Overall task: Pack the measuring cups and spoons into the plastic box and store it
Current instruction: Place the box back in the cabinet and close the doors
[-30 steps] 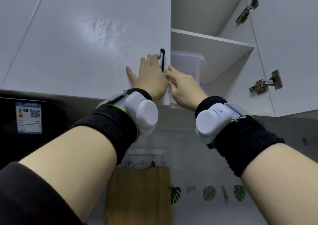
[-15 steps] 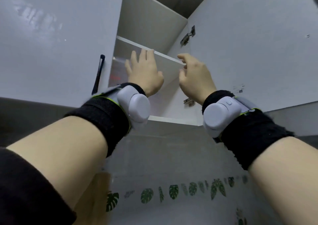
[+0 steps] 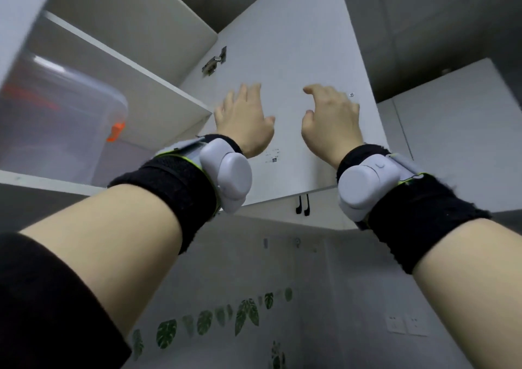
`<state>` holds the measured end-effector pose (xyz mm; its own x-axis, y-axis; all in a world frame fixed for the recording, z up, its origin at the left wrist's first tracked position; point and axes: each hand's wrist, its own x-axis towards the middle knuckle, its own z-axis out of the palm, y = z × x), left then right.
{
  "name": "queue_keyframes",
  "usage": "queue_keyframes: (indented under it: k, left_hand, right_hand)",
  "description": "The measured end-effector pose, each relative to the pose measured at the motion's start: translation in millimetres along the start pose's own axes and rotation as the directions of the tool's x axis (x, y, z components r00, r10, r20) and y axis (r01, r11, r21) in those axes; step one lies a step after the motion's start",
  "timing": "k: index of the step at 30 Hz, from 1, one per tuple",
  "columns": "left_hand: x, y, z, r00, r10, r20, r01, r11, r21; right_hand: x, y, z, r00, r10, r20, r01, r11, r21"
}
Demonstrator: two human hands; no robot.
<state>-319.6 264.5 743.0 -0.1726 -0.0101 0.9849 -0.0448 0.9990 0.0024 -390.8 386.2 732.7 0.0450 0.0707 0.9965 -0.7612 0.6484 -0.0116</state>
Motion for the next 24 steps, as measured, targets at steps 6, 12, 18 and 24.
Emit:
queue_keyframes:
  k: [6,12,18,24]
  left_hand:
    - [0,37,31,0.994,0.065,0.089,-0.054,0.991,-0.122]
    - [-8,55,50,0.959,0.136,0.247,-0.077,0.969,-0.236]
    - [-10,59,54,0.941,0.205,0.269,-0.126,0.951,-0.283]
    - [-3,52,41,0.939,0.251,0.236,-0.154,0.918,-0.365]
  right_hand:
    - [0,42,-21,0.997,0.072,-0.034,-0.078,0.975,-0.207]
    - [-6,58,-36,0.951,0.291,0.106,-0.282,0.955,-0.095]
    - [-4,56,-46,0.925,0.355,0.135,-0.361,0.932,0.026]
    - [5,37,-53,0.918,0.396,0.021,-0.395,0.910,0.122]
